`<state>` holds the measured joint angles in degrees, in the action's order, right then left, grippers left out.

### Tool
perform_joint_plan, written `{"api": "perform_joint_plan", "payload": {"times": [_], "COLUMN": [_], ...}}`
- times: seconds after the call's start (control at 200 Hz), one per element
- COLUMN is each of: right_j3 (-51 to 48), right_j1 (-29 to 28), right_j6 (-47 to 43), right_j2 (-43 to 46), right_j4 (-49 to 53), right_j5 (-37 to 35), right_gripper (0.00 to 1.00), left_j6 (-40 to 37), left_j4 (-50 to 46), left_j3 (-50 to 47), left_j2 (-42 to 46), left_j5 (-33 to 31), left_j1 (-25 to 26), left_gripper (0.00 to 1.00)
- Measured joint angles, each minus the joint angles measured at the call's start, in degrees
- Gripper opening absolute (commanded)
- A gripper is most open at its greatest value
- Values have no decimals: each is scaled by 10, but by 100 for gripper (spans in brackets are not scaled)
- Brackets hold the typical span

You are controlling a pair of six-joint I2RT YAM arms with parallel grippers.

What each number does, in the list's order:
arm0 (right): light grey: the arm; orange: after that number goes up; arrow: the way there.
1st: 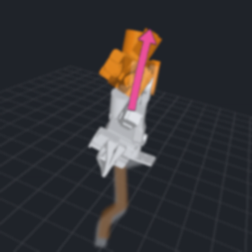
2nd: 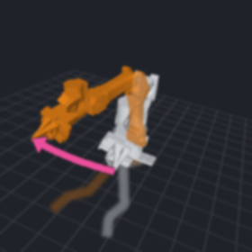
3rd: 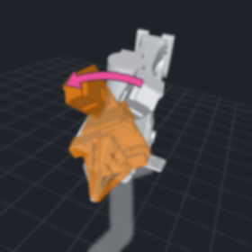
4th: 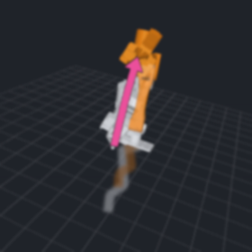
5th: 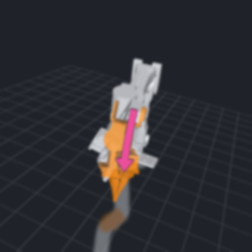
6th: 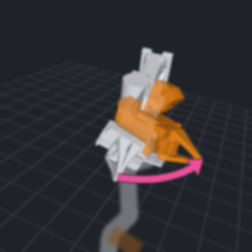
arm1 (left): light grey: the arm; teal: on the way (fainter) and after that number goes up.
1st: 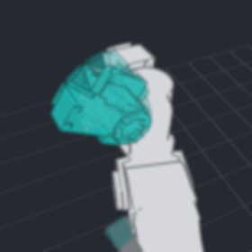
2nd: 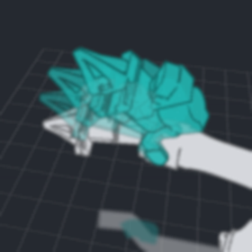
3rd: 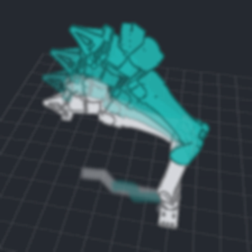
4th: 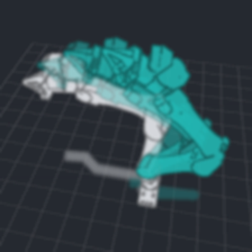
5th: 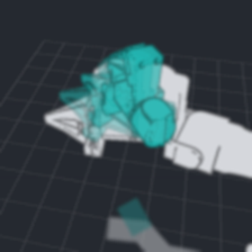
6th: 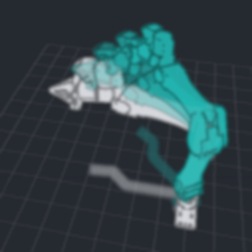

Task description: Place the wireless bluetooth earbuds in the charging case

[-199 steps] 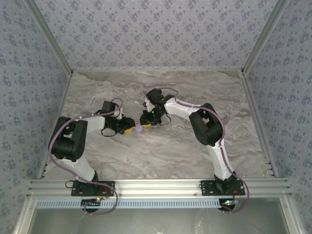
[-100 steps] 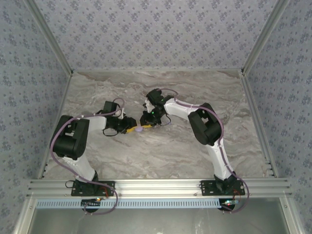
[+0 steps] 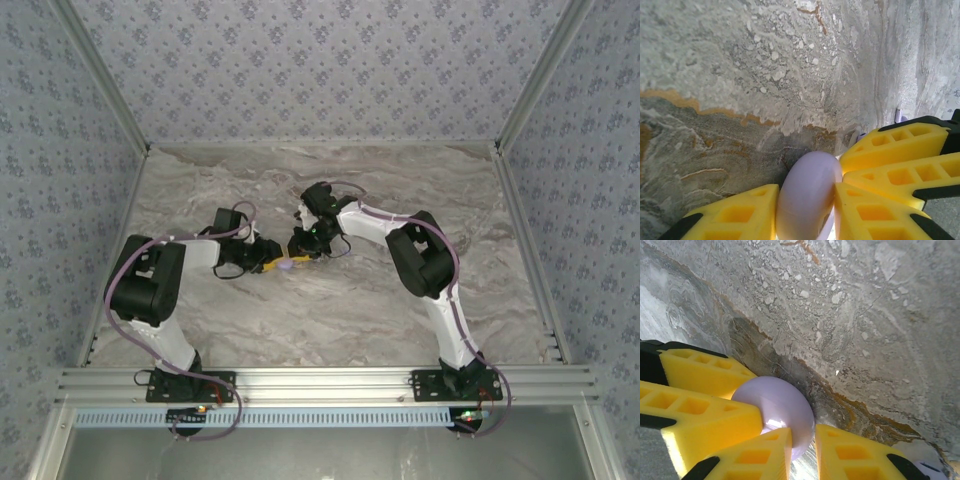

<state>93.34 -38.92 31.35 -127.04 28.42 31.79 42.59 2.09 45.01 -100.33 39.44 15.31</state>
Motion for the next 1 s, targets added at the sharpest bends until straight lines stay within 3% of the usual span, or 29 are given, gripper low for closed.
{"api": "perform_joint_plan", "payload": {"times": [0.215,0.63,1.004], "right_j3": [-7,-60,-139], "right_j1": [4,19,68], "right_j6": [5,17,23], "right_j2": [3,42,137], "right_j4": [-5,-38,-109], "right_j5": [0,2,49], "right_gripper": [24,30,43], "left_j6": [5,10,12], "left_j4": [6,7,11], "left_j3": [0,-2,2], "left_j2": [0,26,94], "left_j5": [0,-11,-13], "left_j1": [0,6,5], "left_gripper": [19,19,21]}}
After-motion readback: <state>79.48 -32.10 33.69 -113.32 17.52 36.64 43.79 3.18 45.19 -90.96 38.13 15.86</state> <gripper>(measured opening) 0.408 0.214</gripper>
